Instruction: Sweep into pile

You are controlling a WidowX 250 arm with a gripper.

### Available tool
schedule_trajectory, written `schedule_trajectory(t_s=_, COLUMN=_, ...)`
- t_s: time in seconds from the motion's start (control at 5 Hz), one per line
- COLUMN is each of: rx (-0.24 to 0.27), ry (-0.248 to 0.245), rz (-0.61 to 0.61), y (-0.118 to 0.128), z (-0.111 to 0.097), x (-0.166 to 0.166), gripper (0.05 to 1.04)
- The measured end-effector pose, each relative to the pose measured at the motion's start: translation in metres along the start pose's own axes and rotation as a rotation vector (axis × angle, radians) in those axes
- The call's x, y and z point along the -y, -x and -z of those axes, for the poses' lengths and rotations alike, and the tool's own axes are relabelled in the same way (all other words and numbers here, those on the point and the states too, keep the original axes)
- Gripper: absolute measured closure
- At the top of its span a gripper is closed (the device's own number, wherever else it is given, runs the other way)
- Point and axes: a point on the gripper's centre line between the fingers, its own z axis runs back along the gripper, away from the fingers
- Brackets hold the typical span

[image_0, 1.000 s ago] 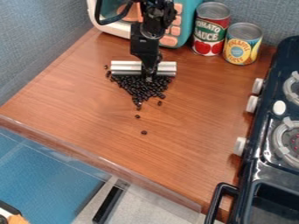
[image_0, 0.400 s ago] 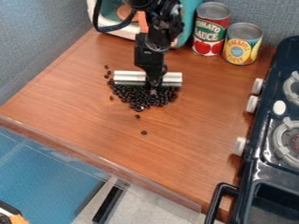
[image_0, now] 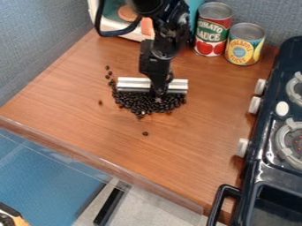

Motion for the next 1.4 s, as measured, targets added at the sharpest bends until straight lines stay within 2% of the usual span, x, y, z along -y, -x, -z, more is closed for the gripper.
schedule_trajectory(t_s=0.4, rx=-0.002, ry=-0.004, rz=0.021, y=0.003, z=-0.003, x=-0.006, gripper=0.7)
schedule_trajectory(t_s=0.8, rx=-0.022, ry=0.009, rz=0.095, y=0.008, z=-0.013, x=0.012, gripper=0.7)
schedule_trajectory(t_s=1.4, rx=-0.016, ry=0.039, rz=0.043, y=-0.025, z=-0.021, x=0.051, gripper=0.7)
